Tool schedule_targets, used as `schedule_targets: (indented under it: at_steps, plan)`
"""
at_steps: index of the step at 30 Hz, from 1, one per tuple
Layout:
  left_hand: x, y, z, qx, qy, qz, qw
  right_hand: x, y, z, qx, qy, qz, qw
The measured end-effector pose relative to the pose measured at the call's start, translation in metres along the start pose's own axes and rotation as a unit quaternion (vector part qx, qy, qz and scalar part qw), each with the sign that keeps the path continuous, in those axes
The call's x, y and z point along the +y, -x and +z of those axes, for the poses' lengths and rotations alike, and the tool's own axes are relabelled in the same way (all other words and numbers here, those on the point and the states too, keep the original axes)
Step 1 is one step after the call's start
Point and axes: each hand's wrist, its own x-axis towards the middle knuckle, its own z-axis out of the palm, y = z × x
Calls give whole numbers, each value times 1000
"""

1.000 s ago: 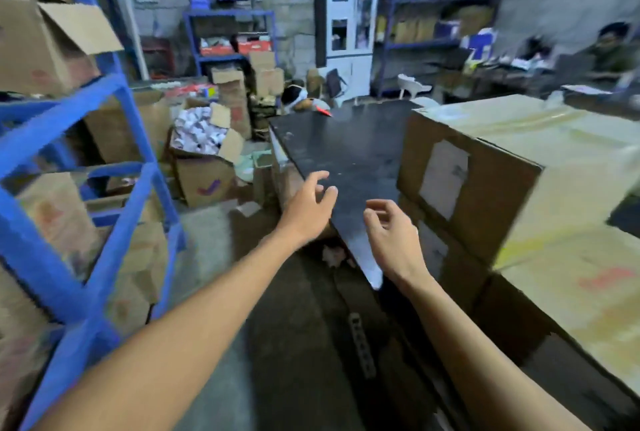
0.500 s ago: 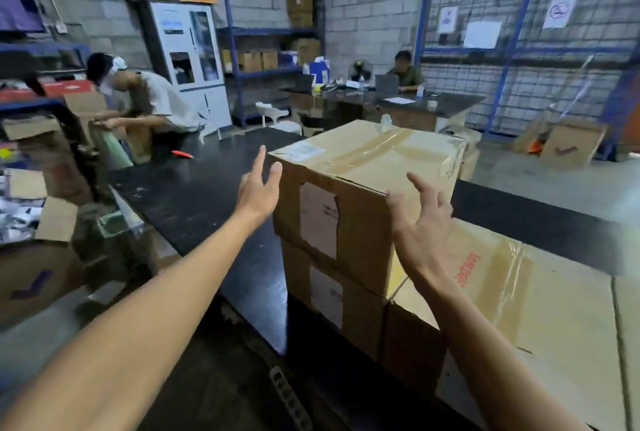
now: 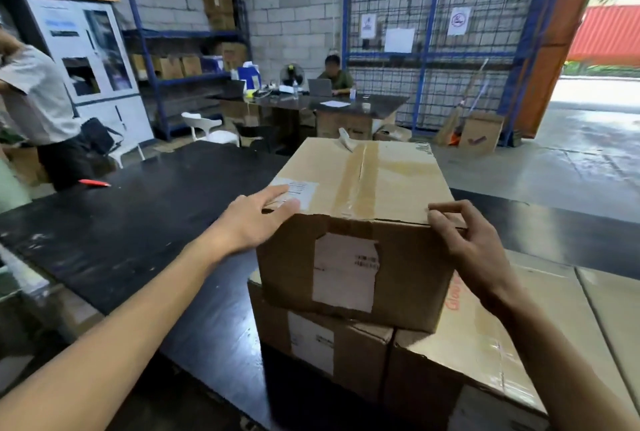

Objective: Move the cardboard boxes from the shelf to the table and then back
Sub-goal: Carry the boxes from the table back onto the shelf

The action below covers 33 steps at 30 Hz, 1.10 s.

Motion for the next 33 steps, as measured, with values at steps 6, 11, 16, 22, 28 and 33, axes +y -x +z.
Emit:
schedule_targets:
  at_steps: [6, 11, 16, 22, 28, 33]
  plan:
    - [46, -23, -5, -134, -25, -14, 990, -15, -86, -43, -160, 129, 141, 969]
    - [58, -63, 7, -118, -9, -37, 992, -11, -126, -34, -236, 127, 197, 943]
    - [53, -57, 15, -90, 34, -44, 994, -1, -121, -28, -214, 164, 137, 953]
    - [60, -6, 3, -7, 60, -63, 996, -12, -103, -30, -236, 122, 50, 963]
    - [51, 85, -37, 114, 50, -118, 985, -42, -74, 3, -302, 45, -55, 951]
    - [24, 199, -60, 215, 40, -205, 954, -75, -30, 60, -400, -18, -96, 911]
